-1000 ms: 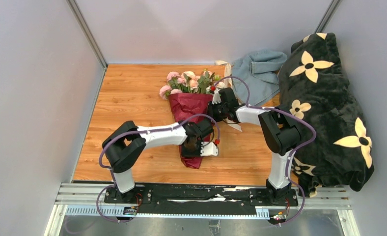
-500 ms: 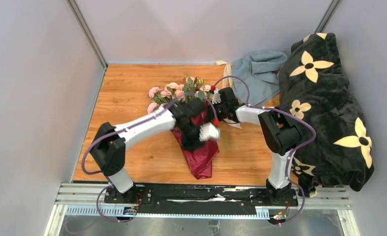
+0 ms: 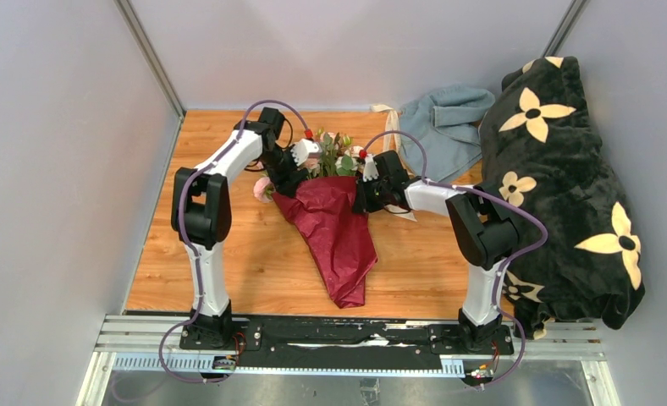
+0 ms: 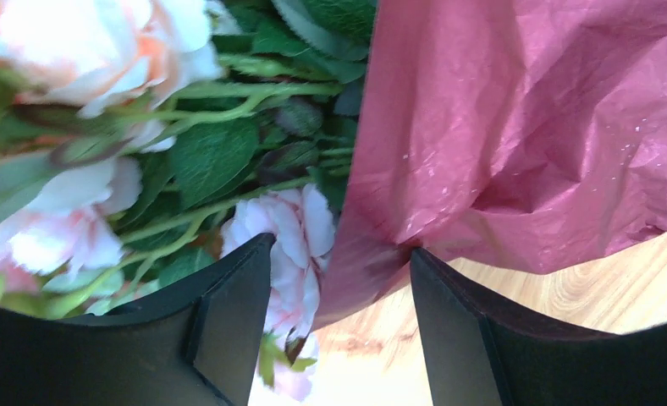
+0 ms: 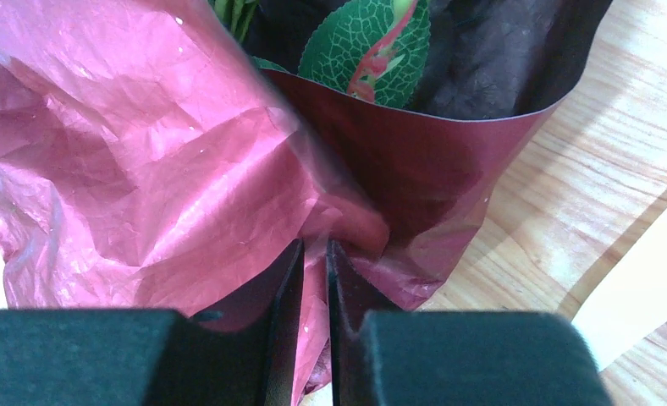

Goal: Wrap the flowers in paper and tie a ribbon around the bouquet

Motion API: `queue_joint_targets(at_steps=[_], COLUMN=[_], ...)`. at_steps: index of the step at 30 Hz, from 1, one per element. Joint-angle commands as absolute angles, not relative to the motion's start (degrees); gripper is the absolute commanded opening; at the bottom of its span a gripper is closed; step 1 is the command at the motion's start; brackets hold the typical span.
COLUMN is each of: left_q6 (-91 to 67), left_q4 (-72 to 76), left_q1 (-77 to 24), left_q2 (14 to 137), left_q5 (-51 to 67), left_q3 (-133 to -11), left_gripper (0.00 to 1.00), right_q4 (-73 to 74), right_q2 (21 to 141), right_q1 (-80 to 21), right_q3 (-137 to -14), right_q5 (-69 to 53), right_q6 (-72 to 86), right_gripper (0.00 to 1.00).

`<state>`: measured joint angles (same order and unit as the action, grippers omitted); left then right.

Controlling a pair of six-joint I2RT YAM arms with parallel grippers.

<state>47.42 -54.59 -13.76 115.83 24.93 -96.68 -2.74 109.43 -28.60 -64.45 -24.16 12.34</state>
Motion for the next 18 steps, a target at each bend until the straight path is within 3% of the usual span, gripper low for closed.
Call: queue_joint_targets(at_steps=[1, 4, 8, 13, 18], left_q6=[50.7, 49.9, 49.0, 48.1, 45.6], left_q4=[-56.7, -56.7, -56.7, -56.7, -56.7], left_q1=[-14.9, -14.9, -15.5, -16.3, -16.5], left_q2=[115.7, 116.5, 118.3, 119.3, 120.9], left_q5=[28.9, 30.8, 31.0, 30.6, 29.3], left_q3=[-96.7, -95.9, -95.1, -95.0, -97.2], left_gripper=[0.66, 0.59, 0.38, 0.01, 0.0], right_q4=[0.6, 1.9, 2.8, 5.3, 10.4], right_q2=[107.5, 107.4, 106.1, 101.4, 91.3], right_q1=[-29.3, -29.3, -29.4, -30.9, -33.7], right_q3=[-64.7, -65.0, -65.0, -64.0, -60.3], right_q5=[-23.7, -23.7, -23.2, -20.4, -15.7], right_q6=[10.7, 10.4, 10.1, 8.9, 7.6], right_gripper=[0.2, 0.2, 0.21, 0.27, 0.42])
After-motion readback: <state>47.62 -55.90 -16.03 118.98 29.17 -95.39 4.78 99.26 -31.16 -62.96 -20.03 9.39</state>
